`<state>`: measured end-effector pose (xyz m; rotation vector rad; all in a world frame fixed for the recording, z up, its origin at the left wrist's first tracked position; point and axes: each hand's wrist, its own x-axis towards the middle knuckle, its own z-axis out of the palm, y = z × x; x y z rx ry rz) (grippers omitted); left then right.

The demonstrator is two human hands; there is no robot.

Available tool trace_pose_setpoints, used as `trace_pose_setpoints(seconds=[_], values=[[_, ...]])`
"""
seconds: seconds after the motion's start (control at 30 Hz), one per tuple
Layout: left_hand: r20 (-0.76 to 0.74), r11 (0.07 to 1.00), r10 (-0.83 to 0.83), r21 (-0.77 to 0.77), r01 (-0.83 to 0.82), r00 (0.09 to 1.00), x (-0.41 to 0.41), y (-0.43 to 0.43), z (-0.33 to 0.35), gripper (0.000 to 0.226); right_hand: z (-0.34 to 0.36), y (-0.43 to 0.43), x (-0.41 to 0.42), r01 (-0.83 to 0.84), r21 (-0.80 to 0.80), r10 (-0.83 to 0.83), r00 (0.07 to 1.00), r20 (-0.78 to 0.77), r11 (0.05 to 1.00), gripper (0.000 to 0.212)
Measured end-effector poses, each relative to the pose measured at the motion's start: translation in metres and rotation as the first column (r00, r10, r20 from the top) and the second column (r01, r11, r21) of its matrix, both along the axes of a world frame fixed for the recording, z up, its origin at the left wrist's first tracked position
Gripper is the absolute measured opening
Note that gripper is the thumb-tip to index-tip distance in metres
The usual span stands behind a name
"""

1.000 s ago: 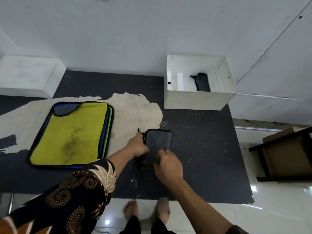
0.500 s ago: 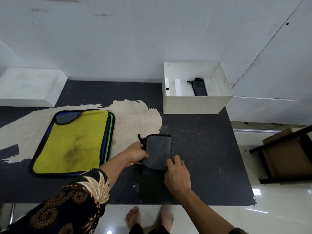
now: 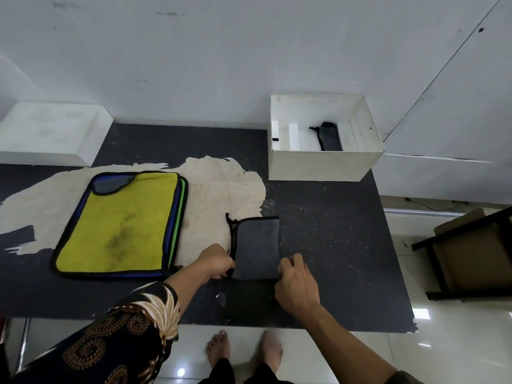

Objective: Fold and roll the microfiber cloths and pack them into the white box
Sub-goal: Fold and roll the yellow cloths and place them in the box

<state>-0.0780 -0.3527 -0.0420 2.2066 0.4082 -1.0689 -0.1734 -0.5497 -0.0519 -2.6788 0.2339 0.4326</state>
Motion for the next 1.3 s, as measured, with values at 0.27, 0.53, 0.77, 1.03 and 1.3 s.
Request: trace_pose_setpoints(seconds=[0.27, 0.53, 0.77, 1.03, 1.3], values=[[0.147, 0.957, -0.227, 0.215, 0.193, 0.963, -0.008, -0.006, 0.006, 0.014, 0.006, 0.000, 0.011, 0.155, 0.084, -0.163, 0.982, 0.097, 0.984, 0.016], [0.309, 0.597, -0.791, 0.575, 0.559, 0.528, -0.029, -0.017, -0.006, 0.082, 0.006, 0.008, 0.040, 0.289, 0.084, -0.286, 0.957, -0.043, 0.954, 0.026], [0.244, 0.548, -0.814, 0.623, 0.558, 0.528, -0.027, -0.011, -0.012, 0.089, 0.008, 0.010, 0.041, 0.105, -0.157, -0.087, 0.989, 0.119, 0.982, 0.055], [0.107, 0.418, -0.888, 0.594, 0.687, 0.447, -0.012, -0.021, -0.004, 0.088, -0.002, 0.016, 0.062, -0.327, -0.127, 0.302, 0.936, -0.182, 0.937, 0.082], [0.152, 0.481, -0.856, 0.587, 0.651, 0.495, -0.016, -0.022, -0.003, 0.089, -0.001, 0.011, 0.073, -0.309, -0.111, 0.274, 0.928, -0.252, 0.945, 0.081]])
